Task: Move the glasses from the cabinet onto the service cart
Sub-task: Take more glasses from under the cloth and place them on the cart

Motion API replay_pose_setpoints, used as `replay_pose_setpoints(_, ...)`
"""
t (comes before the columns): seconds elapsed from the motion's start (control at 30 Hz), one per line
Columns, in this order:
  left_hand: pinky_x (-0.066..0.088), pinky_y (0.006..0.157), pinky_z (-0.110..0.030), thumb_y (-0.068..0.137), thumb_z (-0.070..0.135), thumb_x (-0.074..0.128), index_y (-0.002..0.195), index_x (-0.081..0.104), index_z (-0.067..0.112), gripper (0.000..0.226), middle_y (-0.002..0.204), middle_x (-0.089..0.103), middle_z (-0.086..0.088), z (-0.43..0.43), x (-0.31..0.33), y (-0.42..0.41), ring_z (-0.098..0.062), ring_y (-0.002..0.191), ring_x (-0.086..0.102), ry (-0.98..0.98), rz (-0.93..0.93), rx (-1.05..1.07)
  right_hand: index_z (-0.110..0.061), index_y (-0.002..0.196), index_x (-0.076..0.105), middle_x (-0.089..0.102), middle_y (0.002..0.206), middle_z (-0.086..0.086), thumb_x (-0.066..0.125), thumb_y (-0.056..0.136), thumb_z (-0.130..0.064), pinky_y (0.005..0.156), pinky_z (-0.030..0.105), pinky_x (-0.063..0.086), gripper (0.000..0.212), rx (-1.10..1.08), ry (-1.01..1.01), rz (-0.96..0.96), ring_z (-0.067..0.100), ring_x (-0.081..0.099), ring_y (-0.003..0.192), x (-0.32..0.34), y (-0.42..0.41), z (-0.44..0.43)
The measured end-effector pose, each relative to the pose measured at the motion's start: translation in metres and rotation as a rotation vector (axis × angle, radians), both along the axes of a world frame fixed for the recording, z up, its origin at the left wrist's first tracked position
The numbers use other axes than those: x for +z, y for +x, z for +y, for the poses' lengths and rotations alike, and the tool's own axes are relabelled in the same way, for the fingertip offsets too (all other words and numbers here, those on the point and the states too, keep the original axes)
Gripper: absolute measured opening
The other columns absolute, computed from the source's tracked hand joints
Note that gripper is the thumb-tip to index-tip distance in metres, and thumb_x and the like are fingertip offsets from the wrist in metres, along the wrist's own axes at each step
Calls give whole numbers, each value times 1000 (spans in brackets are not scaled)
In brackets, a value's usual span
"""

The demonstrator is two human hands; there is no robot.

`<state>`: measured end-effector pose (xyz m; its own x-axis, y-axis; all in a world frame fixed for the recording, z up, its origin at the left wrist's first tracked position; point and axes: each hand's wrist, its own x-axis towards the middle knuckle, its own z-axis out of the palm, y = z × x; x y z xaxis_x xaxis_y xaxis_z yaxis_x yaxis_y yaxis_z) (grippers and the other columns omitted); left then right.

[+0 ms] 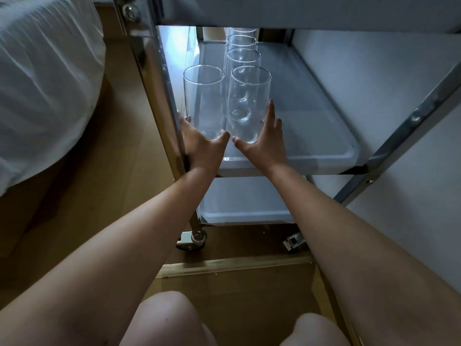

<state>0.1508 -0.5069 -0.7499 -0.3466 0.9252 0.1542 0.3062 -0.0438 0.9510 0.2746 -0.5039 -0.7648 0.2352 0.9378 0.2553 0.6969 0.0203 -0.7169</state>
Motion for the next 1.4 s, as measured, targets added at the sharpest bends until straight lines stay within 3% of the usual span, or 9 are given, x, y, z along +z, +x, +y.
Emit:
replay_pose_setpoints(0.4, 30, 114, -31, 76, 17, 79, 149, 13, 11, 99, 153, 28, -9, 5, -1, 1, -22, 142, 27, -35, 63, 15, -13, 152, 0, 34, 142, 16, 76, 71, -51, 103, 40, 38, 117, -32, 7, -12, 30, 37, 131, 0, -3, -2)
replay_pose_setpoints(0.5, 21, 112, -21, 77, 17, 78, 150, 9, 10, 101, 154, 24, -10, 2, 4, 0, -22, 142, 24, -63, 50, 7, -12, 152, -3, 31, 145, 16, 74, 69, -57, 106, 40, 35, 122, -37, -17, -5, 31, 34, 134, 3, -4, -5)
replay_pose_setpoints(0.6, 13, 106, -14, 80, 18, 75, 149, 5, 3, 100, 154, 20, -14, -11, 23, 2, -22, 142, 21, -267, 26, -6, -9, 151, -7, 21, 152, 18, 75, 71, -54, 111, 38, 28, 122, -91, -187, 62, 31, 25, 140, 18, -7, -16)
replay_pose_setpoints(0.7, 24, 113, -26, 75, 16, 80, 148, 3, 3, 107, 151, 22, -16, -25, 43, 3, -26, 140, 27, -567, -104, -6, -7, 150, -9, 7, 157, 18, 73, 78, -45, 115, 34, 19, 116, -155, -354, 150, 29, 12, 145, 46, -15, -45)
replay_pose_setpoints(0.83, 39, 108, -37, 76, 12, 78, 148, 13, 7, 97, 145, 36, -11, -76, 85, 8, -26, 131, 42, -867, -92, -178, -9, 151, -4, 10, 156, 17, 71, 82, -38, 116, 35, 21, 106, -234, -502, 258, 31, 16, 144, 106, -20, -92)
replay_pose_setpoints(1.0, 47, 92, -34, 79, 13, 75, 136, 39, 13, 67, 127, 55, -11, -131, 183, 1, -27, 117, 54, -1007, 77, -467, -11, 139, 37, 32, 144, 13, 69, 84, -36, 108, 33, 31, 69, -78, -648, 80, 28, 34, 134, 212, -20, -132)
replay_pose_setpoints(1.1, 51, 90, -40, 78, 19, 77, 129, 51, 11, 58, 121, 59, -11, -153, 254, -25, -29, 116, 56, -1123, 154, -684, -12, 138, 41, 35, 142, 10, 68, 86, -35, 104, 31, 36, 63, 67, -709, 20, 25, 41, 128, 290, -31, -156)
replay_pose_setpoints(1.27, 45, 86, -27, 85, 24, 70, 140, 42, 14, 62, 135, 52, -6, -175, 389, -95, -24, 122, 52, -1047, 241, -635, -19, 140, 42, 40, 146, 6, 72, 81, -40, 104, 35, 39, 70, 470, -819, -106, 23, 43, 131, 422, -77, -178)
replay_pose_setpoints(1.4, 48, 88, -27, 82, 24, 74, 141, 40, 13, 69, 140, 48, -6, -187, 461, -176, -22, 125, 49, -942, 195, -567, -23, 139, 43, 45, 143, 4, 77, 77, -37, 105, 38, 42, 72, 593, -709, -124, 23, 45, 129, 498, -133, -176)
